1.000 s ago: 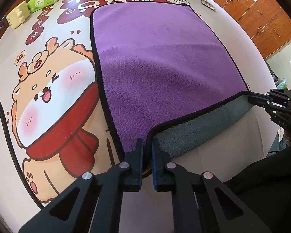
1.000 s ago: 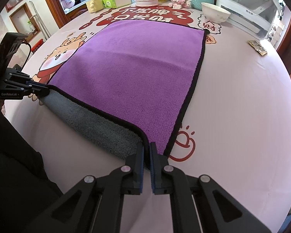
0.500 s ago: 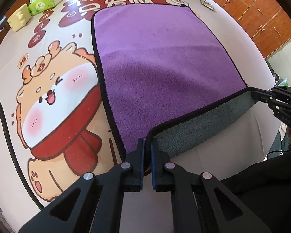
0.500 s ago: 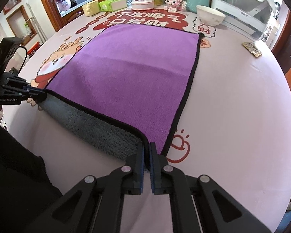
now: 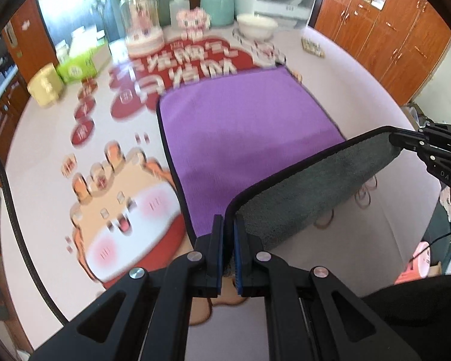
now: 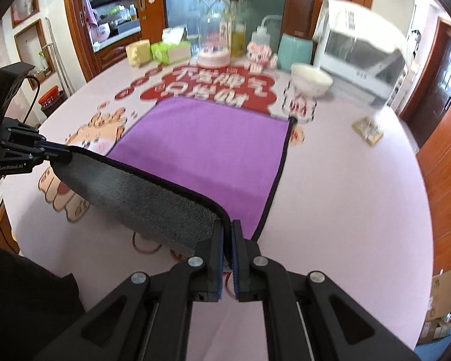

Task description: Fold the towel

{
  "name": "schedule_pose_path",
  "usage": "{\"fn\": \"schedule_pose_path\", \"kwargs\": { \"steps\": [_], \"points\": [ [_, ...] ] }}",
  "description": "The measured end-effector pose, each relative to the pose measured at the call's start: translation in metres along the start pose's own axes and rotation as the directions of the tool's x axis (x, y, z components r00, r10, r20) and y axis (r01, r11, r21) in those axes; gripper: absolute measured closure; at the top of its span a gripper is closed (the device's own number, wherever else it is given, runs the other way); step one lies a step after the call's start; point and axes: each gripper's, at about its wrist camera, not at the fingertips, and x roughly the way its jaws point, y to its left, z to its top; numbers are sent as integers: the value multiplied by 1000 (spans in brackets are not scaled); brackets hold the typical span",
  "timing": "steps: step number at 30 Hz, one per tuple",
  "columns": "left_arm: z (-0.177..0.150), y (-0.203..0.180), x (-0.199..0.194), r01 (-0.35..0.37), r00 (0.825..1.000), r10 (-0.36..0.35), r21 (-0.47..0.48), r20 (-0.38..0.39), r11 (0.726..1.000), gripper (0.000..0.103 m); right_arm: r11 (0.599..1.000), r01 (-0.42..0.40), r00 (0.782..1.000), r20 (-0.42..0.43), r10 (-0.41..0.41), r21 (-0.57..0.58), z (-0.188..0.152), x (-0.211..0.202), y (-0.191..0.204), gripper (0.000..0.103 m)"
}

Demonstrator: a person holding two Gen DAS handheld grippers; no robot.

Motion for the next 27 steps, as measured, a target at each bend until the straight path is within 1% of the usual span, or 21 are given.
{"fn": "schedule_pose_path", "kwargs": {
  "steps": [3,7,11,15,20,27],
  "points": [
    [19,4,-9,-11,999,11,13,54,1000,99,1000,26,998,52,-25,-13,16,-6,-5,99],
    [46,8,-16,-46,991,41,34,130,998,99,998,54,993,108,-51,-24,40,-6,-10,99],
    [70,16,-14,-72,982,66,27,180,997,99,997,77,985,155,-73,-22,65,2,-17,99],
    [94,28,-1,-91,974,88,5,211,996,99,996,88,982,171,-83,-18,86,18,-25,99],
    [117,41,25,-103,973,105,-22,206,994,99,996,93,981,174,-90,-10,106,46,-37,99],
    [141,63,76,-100,981,110,-67,158,993,99,995,92,986,138,-95,30,123,94,-62,99]
  ]
}}
